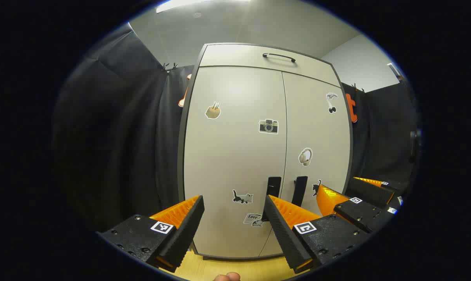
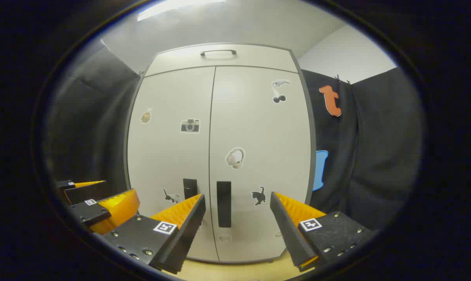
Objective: Open the right door of the double-door shoe cabinet with the right hand, and open the left door with the left hand.
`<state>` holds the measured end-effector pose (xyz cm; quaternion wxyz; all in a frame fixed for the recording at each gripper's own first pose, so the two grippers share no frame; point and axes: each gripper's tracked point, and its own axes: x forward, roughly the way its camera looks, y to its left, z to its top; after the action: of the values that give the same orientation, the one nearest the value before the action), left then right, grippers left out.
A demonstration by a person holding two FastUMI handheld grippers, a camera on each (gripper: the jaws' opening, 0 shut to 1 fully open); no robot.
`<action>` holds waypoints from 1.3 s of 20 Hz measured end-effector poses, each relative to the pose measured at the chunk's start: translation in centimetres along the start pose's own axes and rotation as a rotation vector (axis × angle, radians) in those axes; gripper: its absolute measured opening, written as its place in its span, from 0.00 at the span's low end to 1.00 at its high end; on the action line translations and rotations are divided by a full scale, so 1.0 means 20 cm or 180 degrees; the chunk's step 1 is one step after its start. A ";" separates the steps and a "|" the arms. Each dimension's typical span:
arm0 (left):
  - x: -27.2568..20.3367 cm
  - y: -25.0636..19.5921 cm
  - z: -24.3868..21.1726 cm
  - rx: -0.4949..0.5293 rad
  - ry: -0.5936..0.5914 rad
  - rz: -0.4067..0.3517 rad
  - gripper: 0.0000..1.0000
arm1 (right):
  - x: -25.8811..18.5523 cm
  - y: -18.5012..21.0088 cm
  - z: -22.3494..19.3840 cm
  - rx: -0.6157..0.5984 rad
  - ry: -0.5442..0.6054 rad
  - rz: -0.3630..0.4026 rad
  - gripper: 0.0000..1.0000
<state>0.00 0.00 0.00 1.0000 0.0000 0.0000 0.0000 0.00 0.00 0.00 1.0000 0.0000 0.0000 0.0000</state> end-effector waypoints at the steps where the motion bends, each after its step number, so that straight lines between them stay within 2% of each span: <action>1: 0.01 0.01 0.00 0.0008 0.0002 0.0004 0.96 | 0.02 0.01 0.00 -0.0002 0.0002 0.0002 0.99; 5: 0.04 0.02 0.00 0.0033 0.0003 0.0023 0.97 | 0.08 0.01 -0.02 0.0007 0.0020 0.0004 0.98; 6: 0.05 0.02 0.00 0.0033 0.0011 0.0021 0.96 | 0.10 0.02 -0.03 0.0003 0.0030 0.0015 0.94; 7: 0.05 0.02 -0.01 0.0032 0.0019 0.0021 0.96 | 0.11 0.03 -0.04 -0.0006 0.0045 0.0019 0.98; 13: 0.05 0.09 -0.02 0.0016 0.0046 0.0089 0.96 | 0.21 0.09 -0.11 -0.0112 0.0118 0.0077 0.99; 16: 0.04 0.12 -0.02 0.0009 0.0065 0.0125 0.96 | 0.27 0.10 -0.14 -0.0109 0.0152 0.0065 0.89; 18: 0.04 0.14 -0.03 0.0013 0.0074 0.0150 0.96 | 0.32 0.10 -0.15 -0.0095 0.0179 0.0035 0.88; 19: 0.04 0.15 -0.03 0.0016 0.0082 0.0159 0.96 | 0.34 0.10 -0.16 -0.0094 0.0199 0.0046 0.79; 22: 0.03 0.18 -0.04 0.0018 0.0096 0.0179 0.96 | 0.41 0.10 -0.19 -0.0118 0.0239 0.0025 0.80; 24: 0.03 0.19 -0.05 0.0016 0.0114 0.0193 0.96 | 0.44 0.12 -0.22 -0.0103 0.0312 0.0051 0.72; 25: 0.03 0.20 -0.05 0.0017 0.0117 0.0201 0.96 | 0.45 0.12 -0.23 -0.0100 0.0331 0.0049 0.72; 26: 0.03 0.21 -0.05 0.0019 0.0120 0.0212 0.96 | 0.45 0.11 -0.24 -0.0098 0.0331 0.0021 0.64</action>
<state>0.53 4.19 -1.06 0.9993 0.0030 0.0188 0.0333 9.01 2.28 -4.75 0.9985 -0.0154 0.0520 0.0033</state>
